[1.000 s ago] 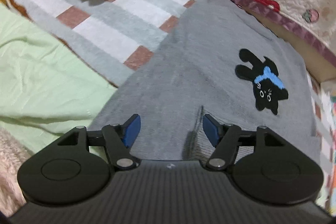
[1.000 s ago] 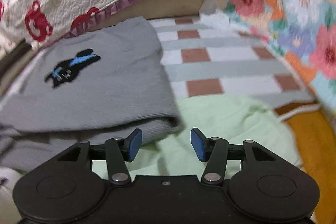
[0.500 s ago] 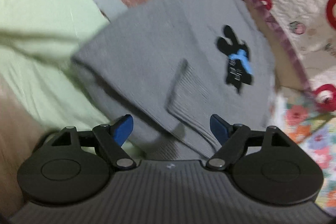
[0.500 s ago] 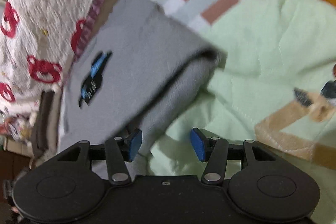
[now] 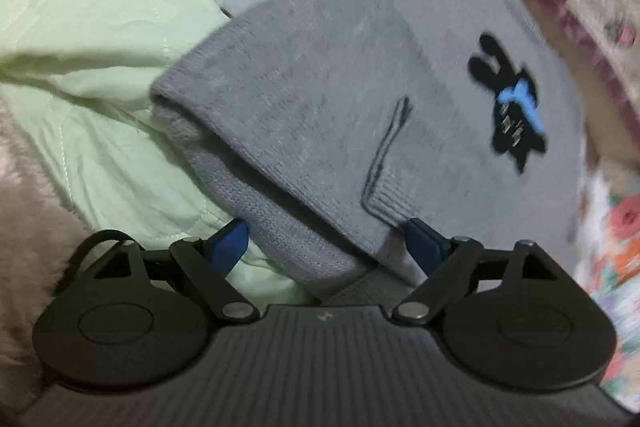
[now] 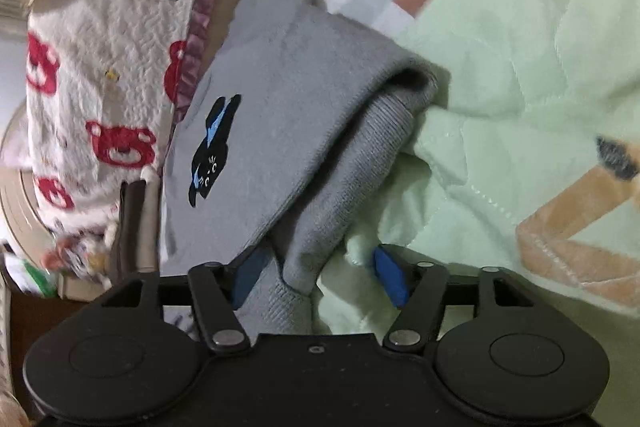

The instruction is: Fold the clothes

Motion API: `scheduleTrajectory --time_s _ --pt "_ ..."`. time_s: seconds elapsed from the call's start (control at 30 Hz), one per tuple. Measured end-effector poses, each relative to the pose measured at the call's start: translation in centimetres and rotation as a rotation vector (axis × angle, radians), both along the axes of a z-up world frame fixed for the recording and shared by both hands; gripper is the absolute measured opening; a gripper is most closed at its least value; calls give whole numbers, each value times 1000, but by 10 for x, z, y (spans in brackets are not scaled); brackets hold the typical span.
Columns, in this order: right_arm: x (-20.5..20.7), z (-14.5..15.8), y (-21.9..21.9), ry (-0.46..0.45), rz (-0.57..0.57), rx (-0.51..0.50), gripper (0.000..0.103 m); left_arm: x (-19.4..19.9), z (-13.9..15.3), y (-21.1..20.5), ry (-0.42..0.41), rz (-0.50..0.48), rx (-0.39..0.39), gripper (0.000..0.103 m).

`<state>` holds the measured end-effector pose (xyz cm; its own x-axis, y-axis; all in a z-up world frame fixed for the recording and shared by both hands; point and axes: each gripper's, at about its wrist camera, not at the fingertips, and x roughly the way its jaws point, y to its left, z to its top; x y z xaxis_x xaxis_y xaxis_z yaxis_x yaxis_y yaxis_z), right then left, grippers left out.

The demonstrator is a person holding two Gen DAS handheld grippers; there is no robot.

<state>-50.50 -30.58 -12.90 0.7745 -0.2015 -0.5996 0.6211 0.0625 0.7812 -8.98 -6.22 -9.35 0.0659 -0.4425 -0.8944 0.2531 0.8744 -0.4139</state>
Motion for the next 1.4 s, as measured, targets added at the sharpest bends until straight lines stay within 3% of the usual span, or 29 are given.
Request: scheduleTrajectory --time_s 0.13,0.3,0.4,0.57,0.7,0.83,0.87,0.9,1.03,1.23,1.3,1.33,1.4 --pt "2 1 -2 -5 -1 -2 70 0 -6 1 55 -1 -19 86" --pt "6 9 -7 -11 33 -19 70 9 -15 9 117 92 -48 86" --pt "9 15 -10 -13 55 -29 70 15 -13 16 85 170 -67 86" --pt "7 2 -22 -25 9 10 70 16 -13 15 24 169 -68 83" --pt "9 3 -26 -94 -49 -24 70 14 -6 16 -40 157 -99 65" --pt "25 21 -34 -83 7 -176 36 10 6 15 -137 139 -145 51" --pt "28 24 -36 -65 22 -198 24 8 10 13 -169 125 -156 51" --pt "30 27 -36 -56 33 -219 22 6 14 9 -197 106 -160 51" --pt "30 25 -37 -58 36 -221 21 7 10 4 -200 92 -166 52" --pt "26 12 -39 -101 11 -158 38 10 2 -1 -184 81 -174 58" --pt "27 3 -41 -175 -11 -106 38 11 -1 -3 -178 78 -176 63" --pt "27 -1 -42 -213 -22 -80 38 11 -2 -3 -175 76 -178 71" --pt "36 3 -48 -206 14 -127 32 13 -5 -5 -170 79 -181 74"
